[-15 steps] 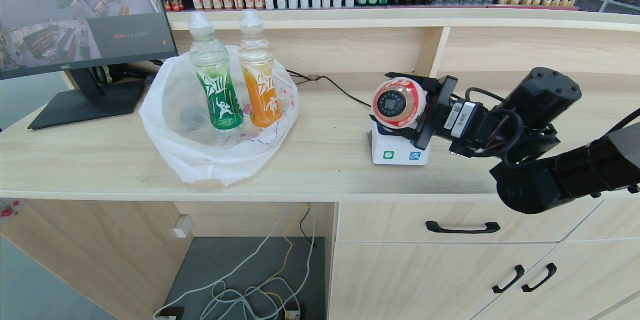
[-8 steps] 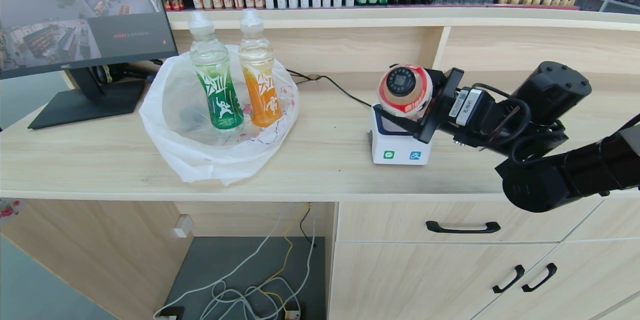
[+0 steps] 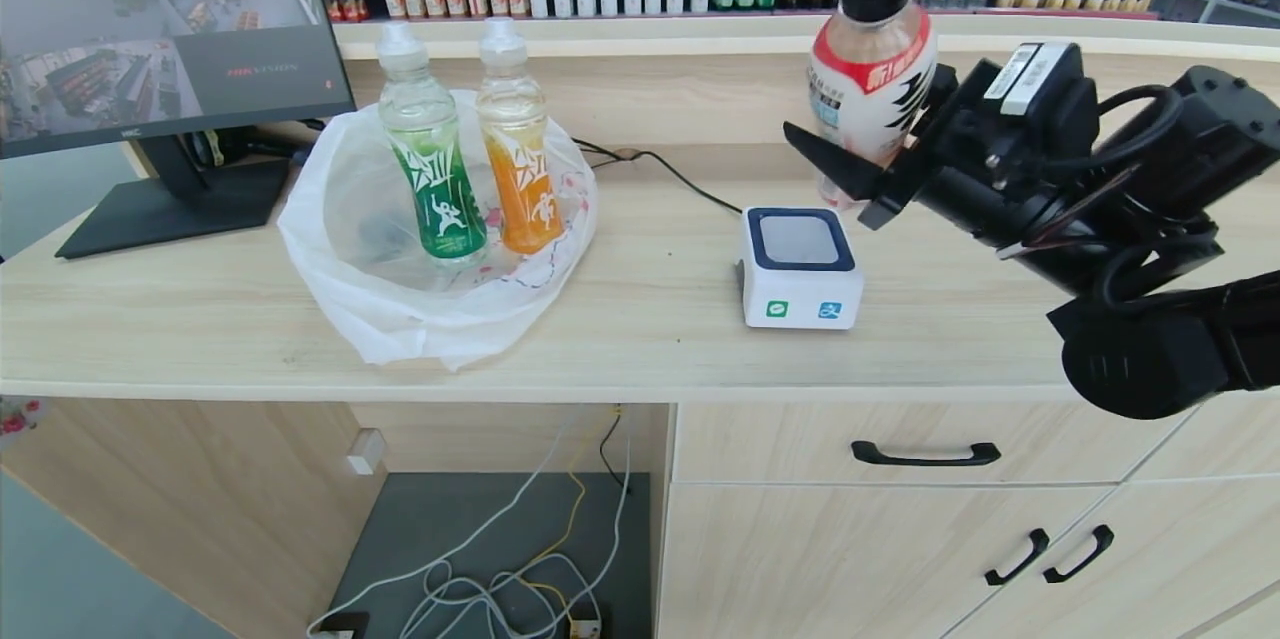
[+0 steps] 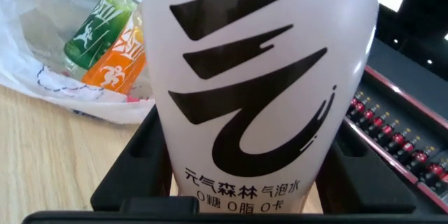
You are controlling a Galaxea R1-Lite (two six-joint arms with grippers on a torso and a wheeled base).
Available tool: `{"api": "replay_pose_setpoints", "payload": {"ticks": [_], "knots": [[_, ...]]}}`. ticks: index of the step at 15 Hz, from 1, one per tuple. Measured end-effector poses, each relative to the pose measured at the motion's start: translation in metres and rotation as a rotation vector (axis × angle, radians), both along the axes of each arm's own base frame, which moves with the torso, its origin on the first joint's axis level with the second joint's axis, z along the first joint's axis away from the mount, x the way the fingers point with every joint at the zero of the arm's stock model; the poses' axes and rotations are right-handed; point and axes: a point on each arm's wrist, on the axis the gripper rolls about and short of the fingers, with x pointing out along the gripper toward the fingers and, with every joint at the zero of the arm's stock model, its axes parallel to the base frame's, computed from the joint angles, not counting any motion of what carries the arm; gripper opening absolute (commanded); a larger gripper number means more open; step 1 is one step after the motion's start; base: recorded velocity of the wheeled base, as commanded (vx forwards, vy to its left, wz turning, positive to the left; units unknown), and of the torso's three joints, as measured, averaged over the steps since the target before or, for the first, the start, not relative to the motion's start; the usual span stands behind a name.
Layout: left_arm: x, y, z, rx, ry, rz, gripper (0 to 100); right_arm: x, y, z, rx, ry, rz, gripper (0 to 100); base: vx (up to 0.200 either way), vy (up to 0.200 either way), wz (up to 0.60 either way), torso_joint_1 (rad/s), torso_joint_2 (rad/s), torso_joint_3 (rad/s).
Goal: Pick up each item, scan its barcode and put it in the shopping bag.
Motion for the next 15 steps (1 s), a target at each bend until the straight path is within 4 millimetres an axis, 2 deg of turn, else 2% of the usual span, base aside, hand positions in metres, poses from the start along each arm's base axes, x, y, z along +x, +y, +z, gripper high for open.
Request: {"api": "replay_pose_setpoints", "payload": {"ticks": [3, 5, 8, 11, 15], "knots": [[0.000, 0.000, 0.000, 0.000, 0.000, 0.001, 100, -0.016, -0.007, 0.015, 0.150, 0.085, -0.008, 0, 0.000, 0.000, 0.00, 0.000, 0.00, 0.000], [0.000, 0.000, 0.000, 0.000, 0.000, 0.001, 100, -0.025, -0.014, 0.016, 0.277, 0.157, -0.032, 0, 0.000, 0.000, 0.00, 0.000, 0.00, 0.000], [0.000, 0.000, 0.000, -0.001, 0.000, 0.000, 100, -0.037, -0.020, 0.006, 0.438, 0.232, -0.059, 0, 0.000, 0.000, 0.00, 0.000, 0.00, 0.000], [0.000, 0.000, 0.000, -0.003, 0.000, 0.000, 100, -0.047, -0.022, -0.007, 0.482, 0.289, -0.081, 0, 0.000, 0.000, 0.00, 0.000, 0.00, 0.000], [0.000, 0.000, 0.000, -0.004, 0.000, 0.001, 100, -0.055, -0.021, -0.008, 0.557, 0.304, -0.124, 0, 0.000, 0.000, 0.00, 0.000, 0.00, 0.000]]}}
